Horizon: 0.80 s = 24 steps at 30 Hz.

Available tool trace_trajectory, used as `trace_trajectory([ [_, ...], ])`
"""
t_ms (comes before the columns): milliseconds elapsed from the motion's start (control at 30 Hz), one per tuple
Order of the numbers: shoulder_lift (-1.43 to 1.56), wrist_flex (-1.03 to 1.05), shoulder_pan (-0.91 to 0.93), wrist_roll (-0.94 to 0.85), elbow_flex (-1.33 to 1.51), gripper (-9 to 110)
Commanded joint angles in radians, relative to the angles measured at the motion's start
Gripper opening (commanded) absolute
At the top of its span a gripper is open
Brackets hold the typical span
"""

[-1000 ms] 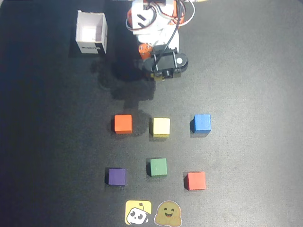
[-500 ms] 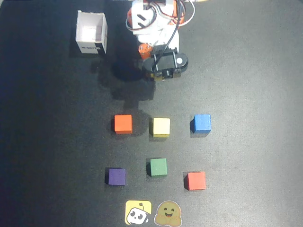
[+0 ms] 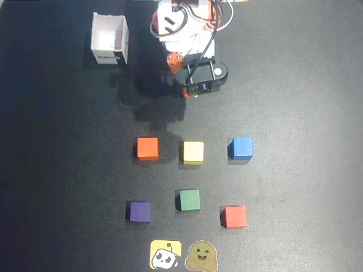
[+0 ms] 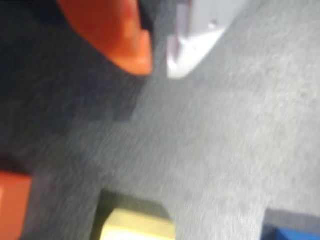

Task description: Put the orange cube on top of the purple cube.

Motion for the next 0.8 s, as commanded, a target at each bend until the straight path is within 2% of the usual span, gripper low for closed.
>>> trace_trajectory([
  [0,0.008,-0.032,0.012,-0.015,-0.009,5],
  [233,-0.075,-0.052,0.014,0.031,-0.043,9],
  [533,-0.5,-0.156,0.06,0.008,-0.296,13],
  [767,-0.641,-0.253,0.094,-0.017,-0.374,13],
])
